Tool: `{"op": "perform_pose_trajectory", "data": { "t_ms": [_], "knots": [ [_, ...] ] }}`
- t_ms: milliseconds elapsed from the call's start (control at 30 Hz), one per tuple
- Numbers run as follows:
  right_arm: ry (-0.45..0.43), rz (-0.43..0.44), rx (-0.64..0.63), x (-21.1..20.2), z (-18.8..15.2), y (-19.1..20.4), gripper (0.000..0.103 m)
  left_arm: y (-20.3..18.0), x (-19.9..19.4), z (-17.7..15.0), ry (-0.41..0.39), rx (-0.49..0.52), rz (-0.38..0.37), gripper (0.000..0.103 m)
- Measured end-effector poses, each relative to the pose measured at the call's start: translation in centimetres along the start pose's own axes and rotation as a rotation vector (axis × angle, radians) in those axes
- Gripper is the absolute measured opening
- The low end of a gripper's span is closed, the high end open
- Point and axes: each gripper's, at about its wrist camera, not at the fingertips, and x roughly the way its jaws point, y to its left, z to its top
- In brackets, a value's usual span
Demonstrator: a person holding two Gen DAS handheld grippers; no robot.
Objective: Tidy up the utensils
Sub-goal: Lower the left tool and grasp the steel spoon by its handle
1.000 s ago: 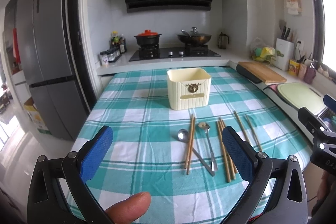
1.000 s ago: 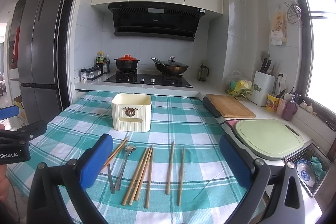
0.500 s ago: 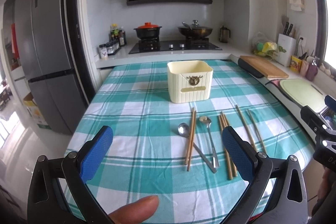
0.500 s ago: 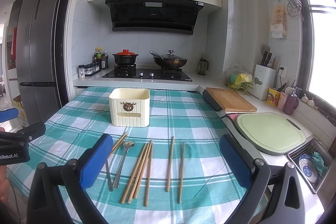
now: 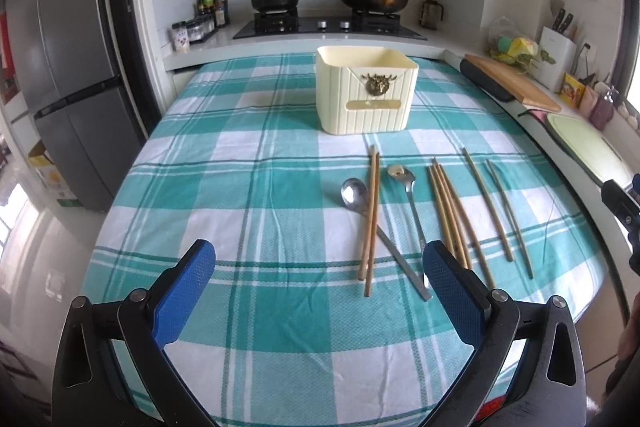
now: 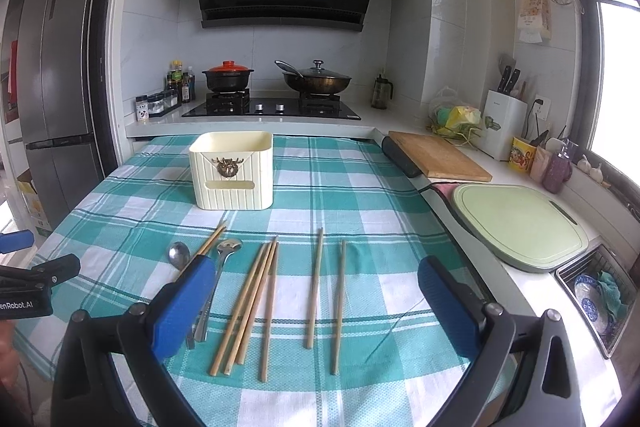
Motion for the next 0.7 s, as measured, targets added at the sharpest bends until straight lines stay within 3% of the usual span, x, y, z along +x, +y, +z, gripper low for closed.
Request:
{"op": "perform_pose_trajectory", "data": {
  "t_ms": [200,400,533,700],
  "knots": [
    [0.135,-0.017,0.025,5.3,-2.0,-2.6,0.103,1.8,7.8,0.5,0.093,-0.016,0.060,0.103],
    [0.275,-0.004,0.026,10.5,-3.8,-4.3,0.103,1.7,15.0,-1.1,0.208,0.068,0.103,0.103],
    [0.324,-0.004,0.047,12.6,-4.2,-5.0,0.103,0.9,15.7,-1.9,0.212,0.107,0.108,0.103],
    [0.356,0.001,0.037,14.6,-4.5,-4.9,0.103,-0.8,15.0,-2.6,0.240,0.128,0.035,0.103]
  ]
}}
